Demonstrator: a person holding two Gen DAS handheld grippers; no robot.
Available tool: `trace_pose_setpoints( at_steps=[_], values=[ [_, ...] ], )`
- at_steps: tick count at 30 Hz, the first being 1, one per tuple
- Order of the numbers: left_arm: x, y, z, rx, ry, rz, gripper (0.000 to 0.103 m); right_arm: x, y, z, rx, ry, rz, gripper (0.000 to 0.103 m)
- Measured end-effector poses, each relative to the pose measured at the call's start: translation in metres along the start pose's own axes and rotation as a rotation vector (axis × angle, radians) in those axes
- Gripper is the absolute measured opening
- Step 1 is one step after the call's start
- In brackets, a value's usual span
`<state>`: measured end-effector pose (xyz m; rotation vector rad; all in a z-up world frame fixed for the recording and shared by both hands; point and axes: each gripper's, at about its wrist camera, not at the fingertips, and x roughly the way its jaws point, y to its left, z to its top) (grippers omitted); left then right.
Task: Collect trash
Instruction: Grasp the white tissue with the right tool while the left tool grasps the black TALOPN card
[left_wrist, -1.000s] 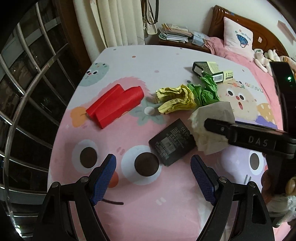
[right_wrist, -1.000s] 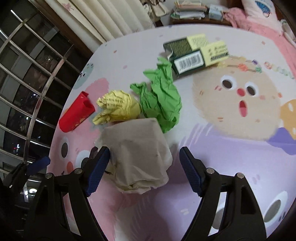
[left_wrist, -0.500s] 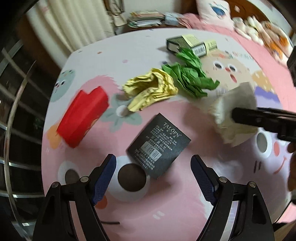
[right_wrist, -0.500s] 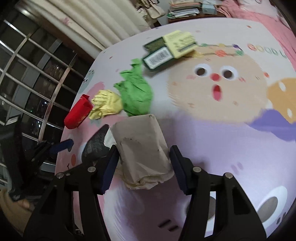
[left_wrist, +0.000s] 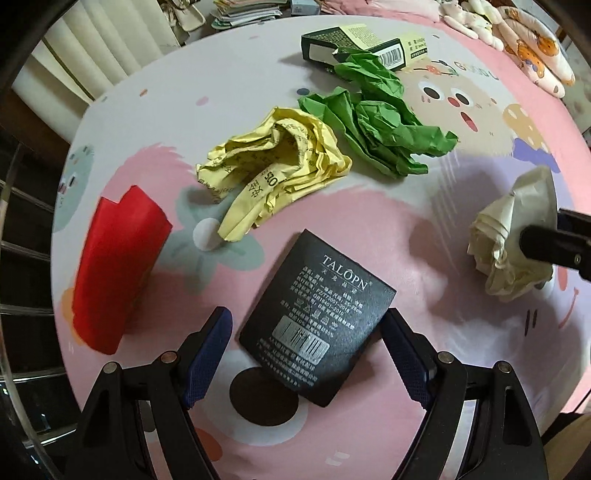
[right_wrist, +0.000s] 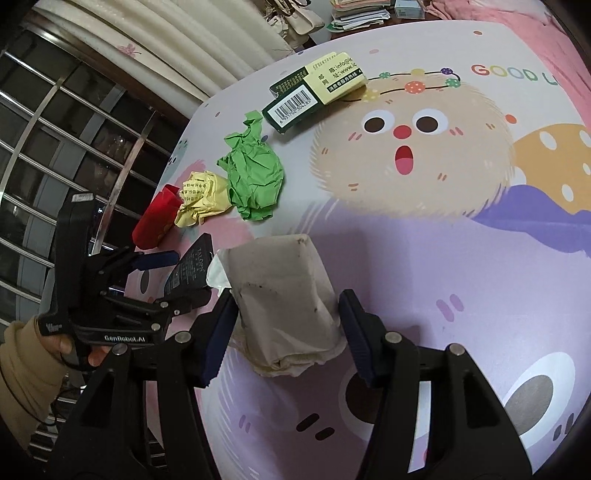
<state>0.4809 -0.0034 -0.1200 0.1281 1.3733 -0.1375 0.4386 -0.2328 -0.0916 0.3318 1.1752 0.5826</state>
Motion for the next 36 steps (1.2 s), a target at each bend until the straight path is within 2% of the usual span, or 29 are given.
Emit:
trace_pose_setpoints(
  at_steps=[2,4,7,9,12,14,15,16,18,20,26,30,32,34,36],
  values=[
    [0.000,0.000,0.003,0.019,-0.004,-0.008,0.080,-0.001,0.000,0.000,0.003,-0.001,0.000,0.054],
    [-0.002,-0.002,0.004,0.039,-0.018,-0.014,0.068,-0.001,0.001,-0.002,0.003,-0.001,-0.004,0.054],
    [-0.005,-0.009,0.004,0.045,-0.033,-0.006,0.061,-0.002,0.005,-0.006,0.000,-0.004,-0.015,0.053],
    [-0.007,-0.011,0.003,0.034,-0.050,0.003,0.055,-0.004,0.007,-0.009,0.004,-0.009,-0.022,0.053],
    [-0.017,-0.018,-0.002,-0.023,-0.068,-0.028,0.035,-0.010,0.009,-0.018,0.016,-0.021,-0.040,0.053],
    [-0.022,-0.023,-0.011,-0.049,-0.078,-0.033,0.033,-0.015,0.011,-0.025,0.020,-0.029,-0.050,0.053],
    [-0.027,-0.025,-0.015,-0.062,-0.091,-0.034,0.024,-0.018,0.012,-0.029,0.022,-0.035,-0.054,0.053],
    [-0.029,-0.026,-0.018,-0.072,-0.094,-0.040,0.001,-0.021,0.014,-0.032,0.024,-0.040,-0.056,0.053],
    [-0.033,-0.025,-0.028,-0.127,-0.080,-0.086,0.001,-0.030,0.021,-0.042,0.026,-0.058,-0.065,0.052],
    [-0.042,-0.026,-0.045,-0.138,-0.112,-0.088,0.001,-0.039,0.028,-0.054,0.026,-0.080,-0.080,0.052],
    [-0.063,-0.021,-0.086,-0.136,-0.142,-0.121,0.001,-0.063,0.050,-0.090,0.059,-0.146,-0.113,0.052],
    [-0.073,-0.027,-0.095,-0.091,-0.141,-0.134,0.001,-0.078,0.055,-0.107,0.108,-0.199,-0.124,0.052],
    [-0.078,-0.029,-0.094,-0.072,-0.131,-0.144,0.006,-0.084,0.055,-0.112,0.127,-0.219,-0.135,0.052],
    [-0.082,-0.032,-0.089,-0.065,-0.131,-0.152,0.019,-0.089,0.054,-0.113,0.143,-0.228,-0.133,0.052],
    [-0.083,-0.036,-0.080,-0.063,-0.138,-0.152,0.047,-0.092,0.053,-0.112,0.135,-0.229,-0.138,0.052]
  ],
)
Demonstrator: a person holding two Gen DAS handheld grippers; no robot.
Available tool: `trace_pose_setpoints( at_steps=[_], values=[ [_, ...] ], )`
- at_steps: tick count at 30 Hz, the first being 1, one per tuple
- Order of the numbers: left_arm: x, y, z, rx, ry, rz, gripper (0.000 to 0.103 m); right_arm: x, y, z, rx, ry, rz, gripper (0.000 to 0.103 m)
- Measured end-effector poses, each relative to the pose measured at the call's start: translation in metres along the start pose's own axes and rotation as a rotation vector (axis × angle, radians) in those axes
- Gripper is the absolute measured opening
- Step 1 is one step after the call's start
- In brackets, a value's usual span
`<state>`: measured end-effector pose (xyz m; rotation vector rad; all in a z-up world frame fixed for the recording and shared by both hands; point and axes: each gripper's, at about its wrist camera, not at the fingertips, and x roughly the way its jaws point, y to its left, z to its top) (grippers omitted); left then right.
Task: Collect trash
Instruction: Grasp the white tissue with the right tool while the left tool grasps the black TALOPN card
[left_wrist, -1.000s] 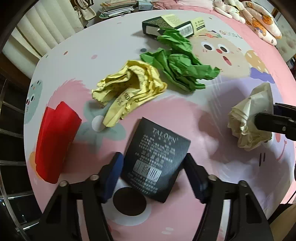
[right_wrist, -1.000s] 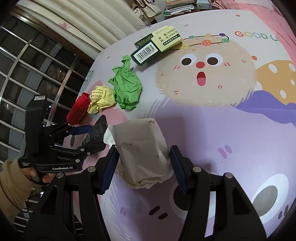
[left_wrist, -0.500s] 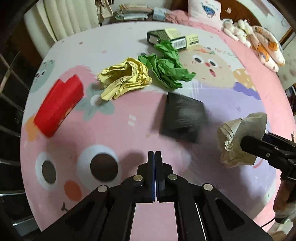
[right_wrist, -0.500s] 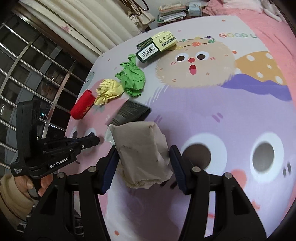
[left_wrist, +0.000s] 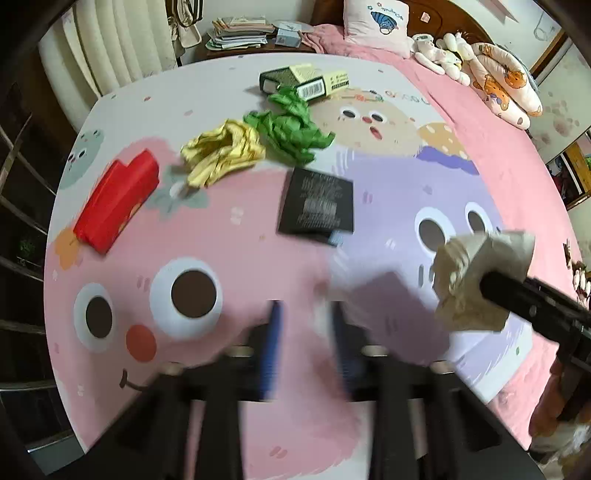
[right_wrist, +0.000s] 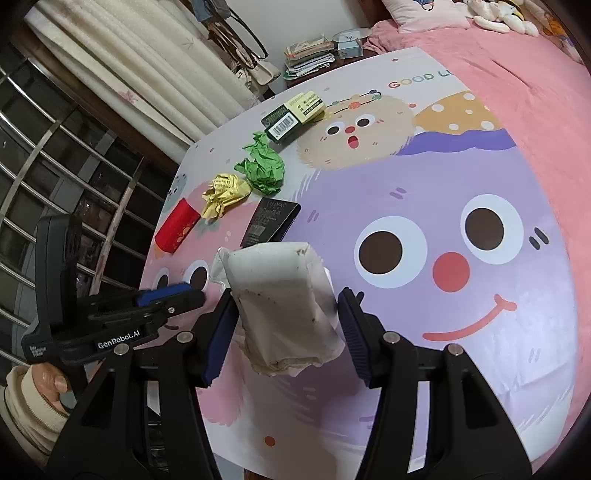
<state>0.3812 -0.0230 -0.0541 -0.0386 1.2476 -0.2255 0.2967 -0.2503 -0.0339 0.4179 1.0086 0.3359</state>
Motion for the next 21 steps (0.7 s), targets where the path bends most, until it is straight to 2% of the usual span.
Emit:
trace_pose_setpoints(
  at_steps=[3,6,13,21],
  values=[
    [0.002,-0.006,0.016,-0.004,-0.008,-0.004,0.067,-0.001,-0.005,0.005,-0.007,0.006,0.001,0.052],
    [0.013,-0.009,0.037,-0.012,0.015,0.008,0.075,0.005,-0.011,0.013,-0.020,0.023,0.003,0.052],
    [0.044,-0.012,0.082,-0.014,0.050,0.053,0.079,0.026,-0.026,0.037,-0.033,0.056,0.019,0.052],
    [0.078,-0.015,0.114,-0.019,0.132,0.078,0.079,0.045,-0.042,0.059,-0.037,0.072,0.031,0.052]
  ],
)
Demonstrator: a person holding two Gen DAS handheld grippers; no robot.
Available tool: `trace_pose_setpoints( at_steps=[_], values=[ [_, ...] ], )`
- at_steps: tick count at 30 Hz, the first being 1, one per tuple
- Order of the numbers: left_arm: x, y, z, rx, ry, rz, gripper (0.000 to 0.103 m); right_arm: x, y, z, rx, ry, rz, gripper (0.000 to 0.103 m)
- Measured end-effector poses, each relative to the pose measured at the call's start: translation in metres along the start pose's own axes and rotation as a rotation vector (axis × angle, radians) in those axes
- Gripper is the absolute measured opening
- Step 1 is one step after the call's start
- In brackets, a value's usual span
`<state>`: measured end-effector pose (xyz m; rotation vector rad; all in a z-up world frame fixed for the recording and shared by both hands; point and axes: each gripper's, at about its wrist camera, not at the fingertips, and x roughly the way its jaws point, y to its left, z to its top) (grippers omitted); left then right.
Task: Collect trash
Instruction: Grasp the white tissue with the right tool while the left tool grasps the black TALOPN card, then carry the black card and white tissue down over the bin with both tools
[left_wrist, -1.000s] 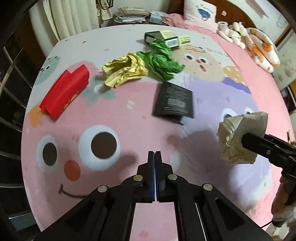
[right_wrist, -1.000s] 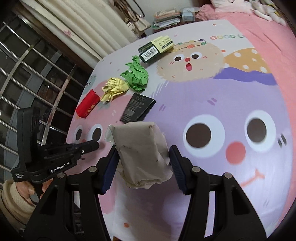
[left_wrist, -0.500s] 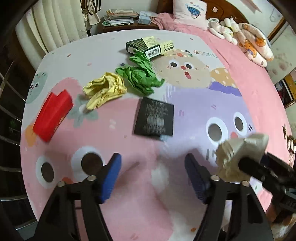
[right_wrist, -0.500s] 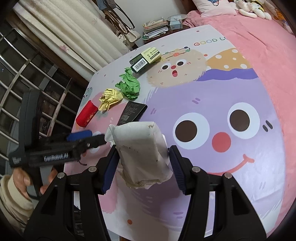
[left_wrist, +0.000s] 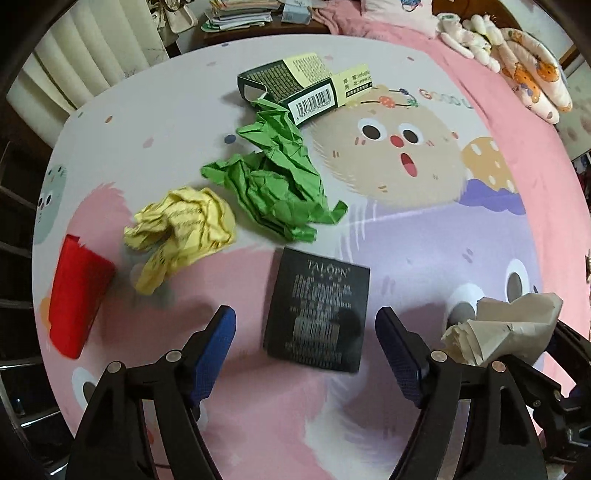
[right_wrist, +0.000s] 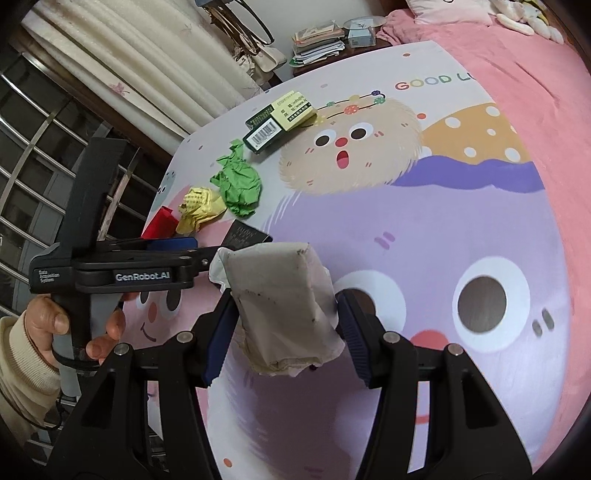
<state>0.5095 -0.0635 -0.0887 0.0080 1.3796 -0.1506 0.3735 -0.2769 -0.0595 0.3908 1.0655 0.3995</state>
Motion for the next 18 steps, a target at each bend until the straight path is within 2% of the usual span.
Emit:
trace_pose_setpoints(
  at_steps=[8,11,12,18],
  values=[
    [0.022,-0.010,0.019,0.023,0.043,0.026,0.079,0.009,-0.017,0.009,0.024,0.015,0.004,0.052],
    [0.028,-0.014,0.020,0.039,0.054,0.036,0.070,0.012,-0.021,0.008,0.038,0.019,0.003,0.052],
    [0.030,-0.015,0.020,0.042,0.057,0.035,0.063,0.012,-0.022,0.008,0.042,0.020,0.002,0.052],
    [0.031,-0.025,0.021,0.072,0.037,0.040,0.060,0.012,-0.025,0.005,0.053,0.019,0.001,0.052]
  ],
)
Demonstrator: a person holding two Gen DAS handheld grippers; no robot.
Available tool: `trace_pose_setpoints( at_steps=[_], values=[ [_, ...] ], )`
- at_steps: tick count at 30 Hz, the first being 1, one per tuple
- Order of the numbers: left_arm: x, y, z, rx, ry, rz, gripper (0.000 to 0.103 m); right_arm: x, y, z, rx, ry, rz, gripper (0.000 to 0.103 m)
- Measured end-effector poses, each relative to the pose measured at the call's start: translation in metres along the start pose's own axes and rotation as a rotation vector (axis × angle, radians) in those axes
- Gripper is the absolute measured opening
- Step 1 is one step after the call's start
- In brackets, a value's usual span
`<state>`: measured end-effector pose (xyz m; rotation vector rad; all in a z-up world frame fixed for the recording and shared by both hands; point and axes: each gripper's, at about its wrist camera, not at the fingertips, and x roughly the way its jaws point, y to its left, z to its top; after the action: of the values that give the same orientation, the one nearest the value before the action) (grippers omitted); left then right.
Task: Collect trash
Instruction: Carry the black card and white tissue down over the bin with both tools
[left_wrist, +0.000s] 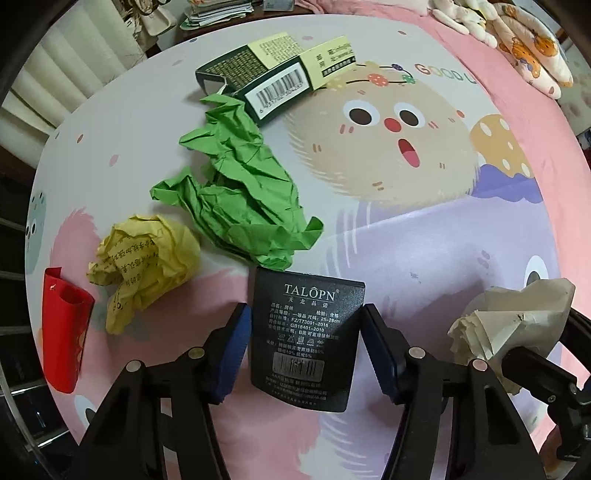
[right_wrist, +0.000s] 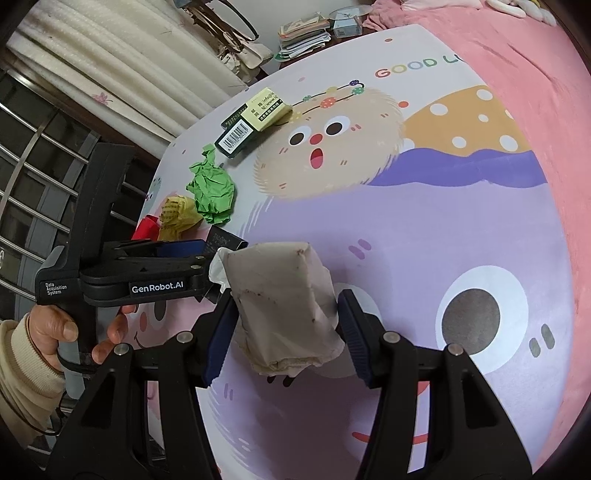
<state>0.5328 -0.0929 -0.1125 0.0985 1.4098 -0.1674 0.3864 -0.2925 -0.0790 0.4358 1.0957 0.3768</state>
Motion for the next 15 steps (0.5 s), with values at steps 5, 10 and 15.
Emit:
trace_pose_setpoints(
  at_steps=[5,10,15],
  values=[
    [-0.010,-0.003,-0.008,0.009,-0.035,-0.007,0.060,-0.004,0.002,-0.005,0.006,-0.007,-0.004,0.052],
    [-0.031,0.000,-0.029,0.004,-0.068,-0.038,0.060,-0.014,0.009,-0.016,0.009,-0.020,-0.011,0.052],
    [-0.064,0.002,-0.072,0.005,-0.119,-0.068,0.060,-0.032,0.027,-0.039,0.006,-0.042,-0.017,0.052]
  ],
)
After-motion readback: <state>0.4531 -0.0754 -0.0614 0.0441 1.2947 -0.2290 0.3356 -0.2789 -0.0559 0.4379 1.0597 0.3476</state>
